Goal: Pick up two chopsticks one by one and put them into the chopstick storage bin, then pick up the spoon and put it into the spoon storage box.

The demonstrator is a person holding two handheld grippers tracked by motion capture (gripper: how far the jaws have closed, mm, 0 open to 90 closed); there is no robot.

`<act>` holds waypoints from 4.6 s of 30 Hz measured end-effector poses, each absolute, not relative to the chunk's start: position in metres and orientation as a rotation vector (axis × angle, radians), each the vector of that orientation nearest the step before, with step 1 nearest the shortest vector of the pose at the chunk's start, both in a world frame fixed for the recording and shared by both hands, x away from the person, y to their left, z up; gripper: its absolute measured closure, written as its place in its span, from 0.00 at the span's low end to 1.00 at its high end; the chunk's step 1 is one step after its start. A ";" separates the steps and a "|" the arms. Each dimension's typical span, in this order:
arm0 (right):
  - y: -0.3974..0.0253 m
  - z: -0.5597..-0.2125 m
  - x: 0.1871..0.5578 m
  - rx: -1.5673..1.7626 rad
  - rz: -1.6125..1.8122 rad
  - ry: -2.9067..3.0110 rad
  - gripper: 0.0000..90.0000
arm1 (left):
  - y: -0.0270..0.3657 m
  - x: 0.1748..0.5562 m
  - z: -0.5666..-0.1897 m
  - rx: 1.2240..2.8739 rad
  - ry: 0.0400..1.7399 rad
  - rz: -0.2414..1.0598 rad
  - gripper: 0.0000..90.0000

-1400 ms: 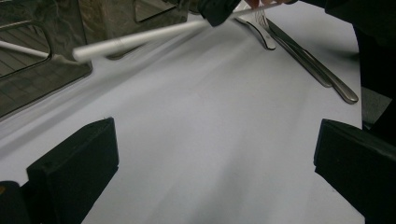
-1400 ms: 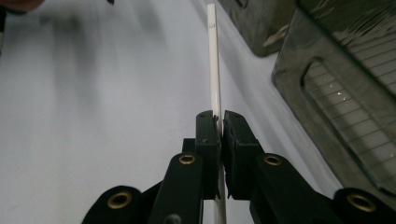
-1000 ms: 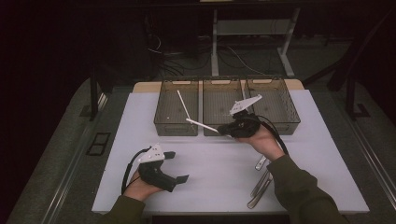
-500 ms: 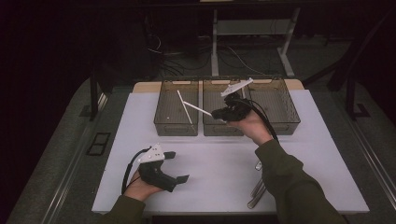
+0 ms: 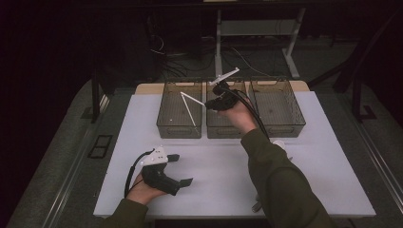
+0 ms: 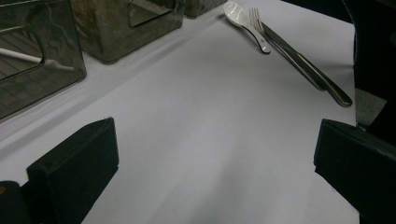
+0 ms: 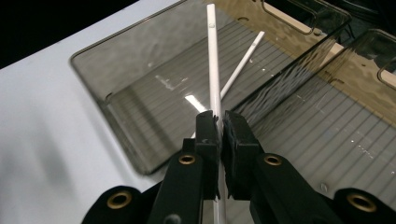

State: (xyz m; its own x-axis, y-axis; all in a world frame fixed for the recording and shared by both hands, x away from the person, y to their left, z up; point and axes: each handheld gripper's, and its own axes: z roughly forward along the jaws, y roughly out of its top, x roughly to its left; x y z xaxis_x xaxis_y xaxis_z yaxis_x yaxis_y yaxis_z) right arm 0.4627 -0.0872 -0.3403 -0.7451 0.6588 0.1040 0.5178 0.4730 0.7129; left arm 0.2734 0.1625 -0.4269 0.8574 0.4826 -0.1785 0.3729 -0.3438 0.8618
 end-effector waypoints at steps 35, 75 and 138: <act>0.010 -0.366 0.507 1.153 1.036 2.512 0.80 | 0.163 0.273 -0.426 1.970 0.604 0.113 0.00; -0.127 -0.343 0.407 0.843 1.306 2.549 0.41 | 0.169 0.275 -0.427 1.980 0.634 0.135 0.00; -0.275 -0.438 0.300 0.979 1.049 2.640 0.99 | 0.165 0.278 -0.428 2.010 0.581 0.152 0.00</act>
